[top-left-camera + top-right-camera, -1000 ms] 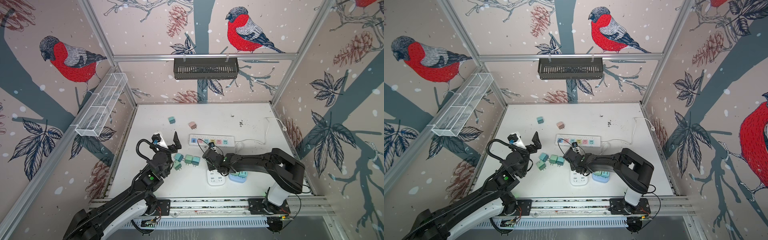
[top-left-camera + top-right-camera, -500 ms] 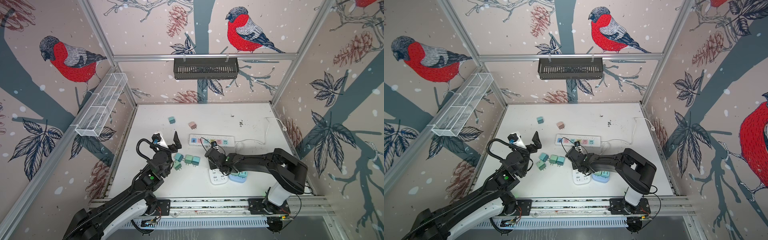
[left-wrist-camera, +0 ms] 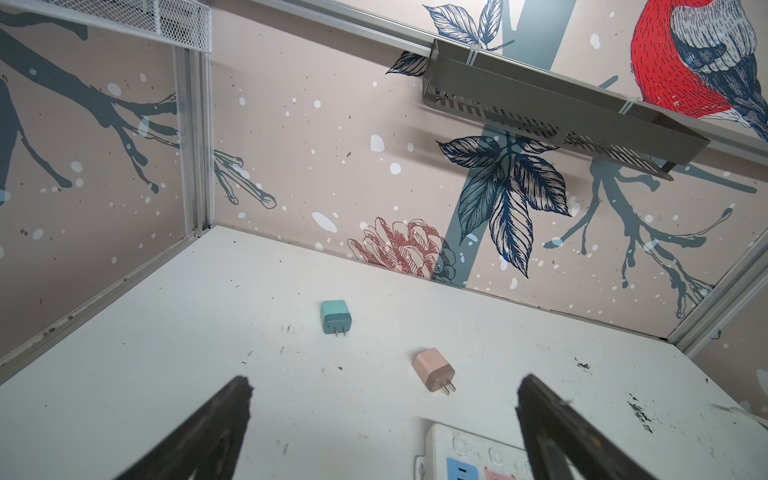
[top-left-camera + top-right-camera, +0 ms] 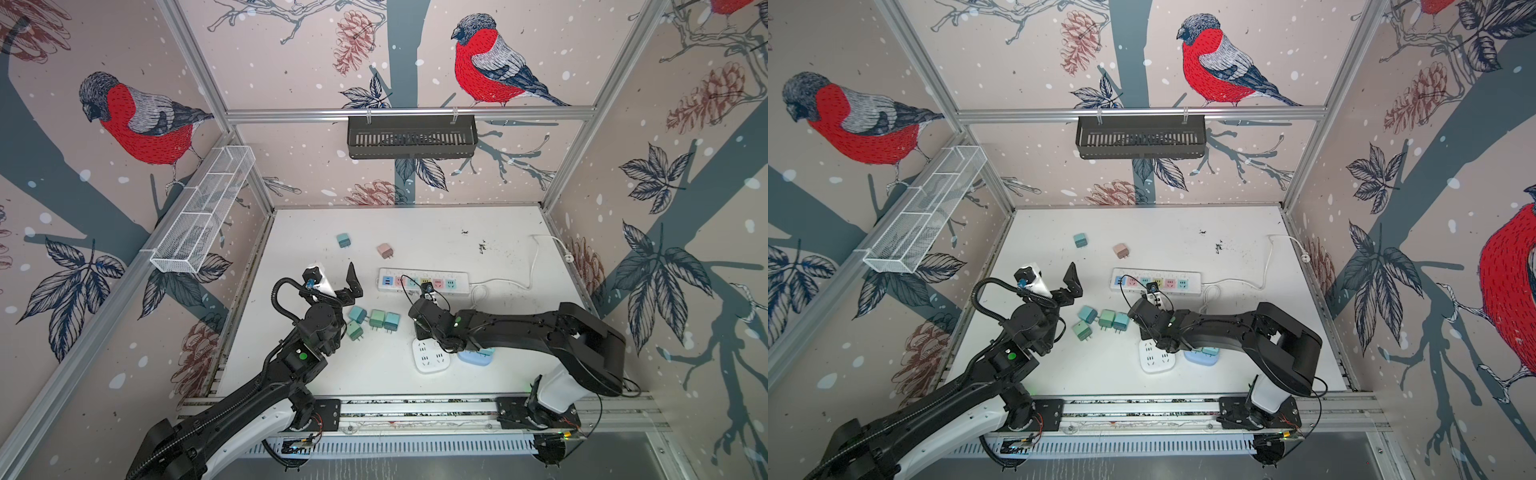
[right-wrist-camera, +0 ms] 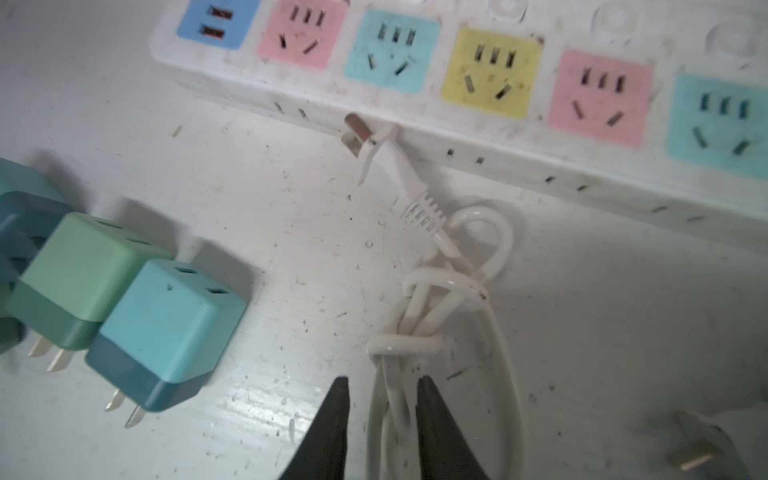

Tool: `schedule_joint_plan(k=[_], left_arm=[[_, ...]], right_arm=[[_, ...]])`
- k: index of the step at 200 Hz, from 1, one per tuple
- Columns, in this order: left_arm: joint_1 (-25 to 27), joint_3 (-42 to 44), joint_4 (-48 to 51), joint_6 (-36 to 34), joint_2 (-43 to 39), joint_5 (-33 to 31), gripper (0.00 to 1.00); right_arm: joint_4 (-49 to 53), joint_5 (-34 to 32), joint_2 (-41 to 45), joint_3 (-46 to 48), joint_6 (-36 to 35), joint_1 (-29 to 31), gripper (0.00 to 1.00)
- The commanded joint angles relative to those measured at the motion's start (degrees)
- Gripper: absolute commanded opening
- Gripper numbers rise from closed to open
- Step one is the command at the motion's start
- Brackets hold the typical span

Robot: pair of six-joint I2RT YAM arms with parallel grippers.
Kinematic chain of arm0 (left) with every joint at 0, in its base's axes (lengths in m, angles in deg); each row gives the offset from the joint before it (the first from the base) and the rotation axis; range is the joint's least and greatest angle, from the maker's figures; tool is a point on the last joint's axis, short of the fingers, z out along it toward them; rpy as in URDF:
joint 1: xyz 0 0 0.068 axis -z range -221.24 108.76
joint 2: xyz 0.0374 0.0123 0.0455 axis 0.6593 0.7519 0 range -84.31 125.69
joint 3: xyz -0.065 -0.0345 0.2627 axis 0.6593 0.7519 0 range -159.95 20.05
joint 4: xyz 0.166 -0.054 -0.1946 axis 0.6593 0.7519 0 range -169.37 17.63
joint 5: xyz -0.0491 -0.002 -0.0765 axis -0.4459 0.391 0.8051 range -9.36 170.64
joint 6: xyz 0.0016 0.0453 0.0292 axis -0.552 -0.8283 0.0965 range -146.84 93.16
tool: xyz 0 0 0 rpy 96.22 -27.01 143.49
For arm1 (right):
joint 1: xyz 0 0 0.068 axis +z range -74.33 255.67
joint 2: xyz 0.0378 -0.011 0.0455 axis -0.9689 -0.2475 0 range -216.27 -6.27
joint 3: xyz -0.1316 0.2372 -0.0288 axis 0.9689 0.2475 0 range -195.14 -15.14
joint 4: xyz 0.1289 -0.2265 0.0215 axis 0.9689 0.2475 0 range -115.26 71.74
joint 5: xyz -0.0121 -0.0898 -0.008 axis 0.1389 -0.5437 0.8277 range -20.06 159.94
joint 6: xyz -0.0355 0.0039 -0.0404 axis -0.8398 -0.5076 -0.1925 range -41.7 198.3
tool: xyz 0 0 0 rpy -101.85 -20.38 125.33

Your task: Insert the plug

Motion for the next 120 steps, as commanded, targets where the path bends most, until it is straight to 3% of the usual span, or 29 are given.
schedule_joint_plan(k=[1,21,53,86,120], left_arm=[[-0.2,-0.5,-0.3,1.2,-0.1,-0.9,0.99],[-0.1,-0.5,-0.2,1.4,-0.1,-0.9,0.99],[-0.1,-0.9,0.3,1.4,0.3,-0.5,0.99],[-0.1,-1.0,0.4,1.2,0.5,0.1,0.99],[-0.1,-1.3,0.4,0.6,0.6,1.0,0.99]], right_arm=[[2.1,-4.3,3.5,0.3,1.1,1.0,0.4],[3.2,-6.3,7.2,0.6,1.3,2.7,0.49],[2.9,-6.8,8.6,-0.5,0.8,6.5,0.52],[2.8,-6.2,1.1,-6.0,-0.3,10.4,0.52],[4.0,-4.9,-8.7,-13.0,-0.4,10.7,0.52]])
